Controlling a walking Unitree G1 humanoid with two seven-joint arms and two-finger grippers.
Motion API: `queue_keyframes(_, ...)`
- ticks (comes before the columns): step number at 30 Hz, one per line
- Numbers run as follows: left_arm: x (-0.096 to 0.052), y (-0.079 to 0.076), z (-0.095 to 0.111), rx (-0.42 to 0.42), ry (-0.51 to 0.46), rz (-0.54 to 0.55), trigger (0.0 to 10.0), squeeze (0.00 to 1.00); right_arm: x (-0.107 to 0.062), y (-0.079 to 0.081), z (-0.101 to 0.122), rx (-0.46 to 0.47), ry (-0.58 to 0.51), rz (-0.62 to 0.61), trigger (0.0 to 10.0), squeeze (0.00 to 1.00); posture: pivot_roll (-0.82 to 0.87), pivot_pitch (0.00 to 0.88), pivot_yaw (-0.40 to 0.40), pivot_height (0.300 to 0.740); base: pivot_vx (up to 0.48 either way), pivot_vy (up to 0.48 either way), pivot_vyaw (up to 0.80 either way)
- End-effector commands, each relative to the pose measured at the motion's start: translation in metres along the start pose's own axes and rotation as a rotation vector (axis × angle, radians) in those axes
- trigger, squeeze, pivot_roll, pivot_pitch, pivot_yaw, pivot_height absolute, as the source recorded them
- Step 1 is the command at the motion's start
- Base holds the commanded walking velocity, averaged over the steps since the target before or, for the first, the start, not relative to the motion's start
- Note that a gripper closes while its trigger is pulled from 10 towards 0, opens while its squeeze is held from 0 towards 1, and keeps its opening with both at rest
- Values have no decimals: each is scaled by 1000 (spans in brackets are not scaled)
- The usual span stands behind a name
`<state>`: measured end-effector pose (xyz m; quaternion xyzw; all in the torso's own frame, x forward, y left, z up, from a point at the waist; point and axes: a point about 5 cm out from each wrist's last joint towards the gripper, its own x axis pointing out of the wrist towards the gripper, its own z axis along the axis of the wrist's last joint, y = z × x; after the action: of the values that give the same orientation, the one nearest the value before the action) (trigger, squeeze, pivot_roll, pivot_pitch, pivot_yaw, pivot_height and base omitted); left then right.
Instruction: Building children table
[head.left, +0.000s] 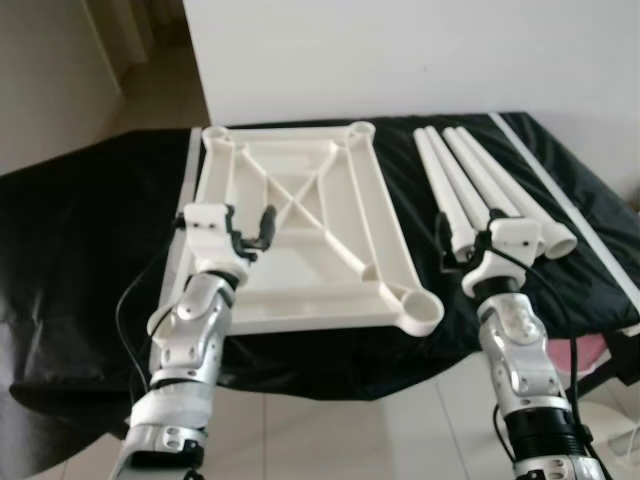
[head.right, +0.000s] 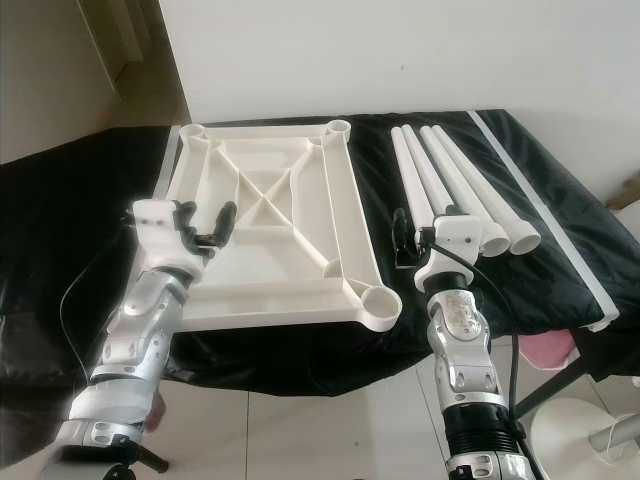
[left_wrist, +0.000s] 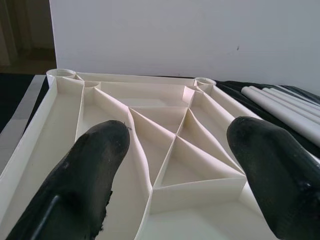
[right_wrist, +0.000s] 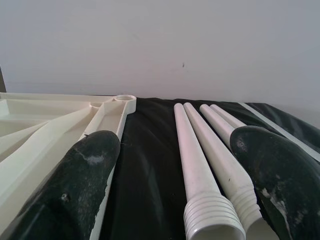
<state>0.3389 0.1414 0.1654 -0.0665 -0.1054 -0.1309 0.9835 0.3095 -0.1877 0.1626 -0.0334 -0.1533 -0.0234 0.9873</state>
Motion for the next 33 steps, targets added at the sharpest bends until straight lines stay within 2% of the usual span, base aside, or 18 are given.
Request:
queue_keyframes(1, 1, -2, 0, -7, 7, -42, 10000, 0, 0, 0, -2, -4, 6, -3, 10000, 0, -9, 0, 10, 740, 0, 0, 0)
queue_keyframes(15, 1, -3, 0, -6, 5, -51, 10000, 0, 1, 3, -4, -1, 8, 4, 10000, 0, -7, 0, 11, 740, 230, 0, 0)
queue_keyframes(33, 0, -7, -1, 14, 4, -72, 10000, 0, 0, 5, -5, -3, 11, 12, 10000, 0, -7, 0, 12, 740, 0, 0, 0)
